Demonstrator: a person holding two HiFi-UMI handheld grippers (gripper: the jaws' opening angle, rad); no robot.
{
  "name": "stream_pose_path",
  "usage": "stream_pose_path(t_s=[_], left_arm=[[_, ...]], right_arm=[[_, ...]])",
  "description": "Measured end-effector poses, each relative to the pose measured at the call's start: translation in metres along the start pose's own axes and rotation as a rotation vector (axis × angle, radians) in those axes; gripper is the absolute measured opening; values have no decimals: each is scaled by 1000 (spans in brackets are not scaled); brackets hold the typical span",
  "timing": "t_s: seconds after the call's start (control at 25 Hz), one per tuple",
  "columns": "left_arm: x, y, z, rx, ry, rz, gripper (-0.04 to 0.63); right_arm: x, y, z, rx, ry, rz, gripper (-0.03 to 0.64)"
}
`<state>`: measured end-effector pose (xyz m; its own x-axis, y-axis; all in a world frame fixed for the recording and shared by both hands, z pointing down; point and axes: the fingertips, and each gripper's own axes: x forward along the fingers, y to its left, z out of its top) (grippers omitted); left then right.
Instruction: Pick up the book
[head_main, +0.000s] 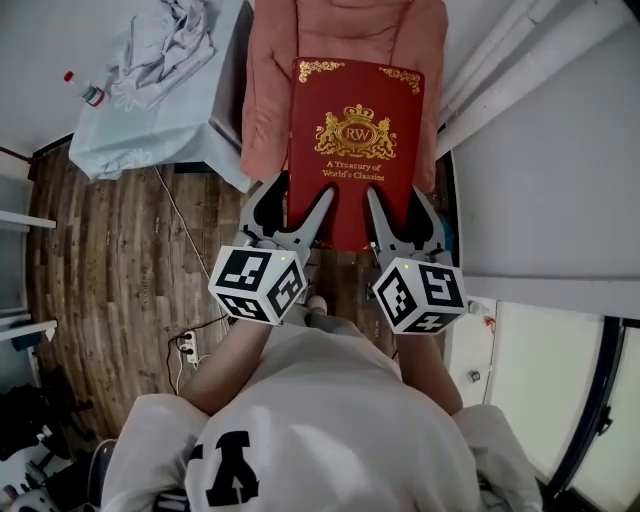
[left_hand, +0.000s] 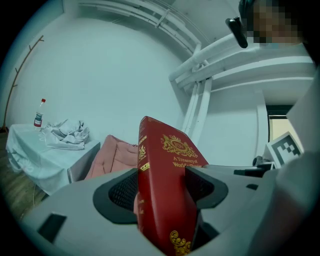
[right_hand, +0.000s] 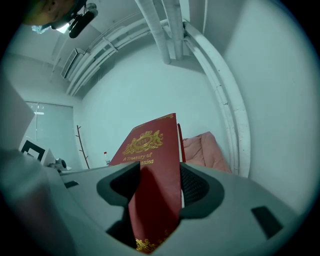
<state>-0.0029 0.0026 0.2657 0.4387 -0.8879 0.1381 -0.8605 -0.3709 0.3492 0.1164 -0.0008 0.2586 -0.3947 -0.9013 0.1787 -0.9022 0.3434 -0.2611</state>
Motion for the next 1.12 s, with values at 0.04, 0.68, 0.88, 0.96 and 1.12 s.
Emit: stream_pose_path(t_s=[0.04, 0.68, 0.88, 0.96, 1.12], left_arm=[[-7, -1, -2, 0, -5, 2, 282], [-53, -4, -18, -9, 0, 11, 282], [-91, -3, -28, -17, 20, 8, 282], [-120, 0, -35, -18, 29, 5, 282], [-169, -1, -40, -10, 42, -8, 282]], right_arm=[[-5, 4, -3, -4, -5, 2, 261], [-41, 29, -25, 10, 13, 2, 261], [-67, 55, -42, 20, 29, -15, 261], [-86, 76, -55, 25, 28, -24, 261], [-122, 110, -70, 45, 24, -42, 261]])
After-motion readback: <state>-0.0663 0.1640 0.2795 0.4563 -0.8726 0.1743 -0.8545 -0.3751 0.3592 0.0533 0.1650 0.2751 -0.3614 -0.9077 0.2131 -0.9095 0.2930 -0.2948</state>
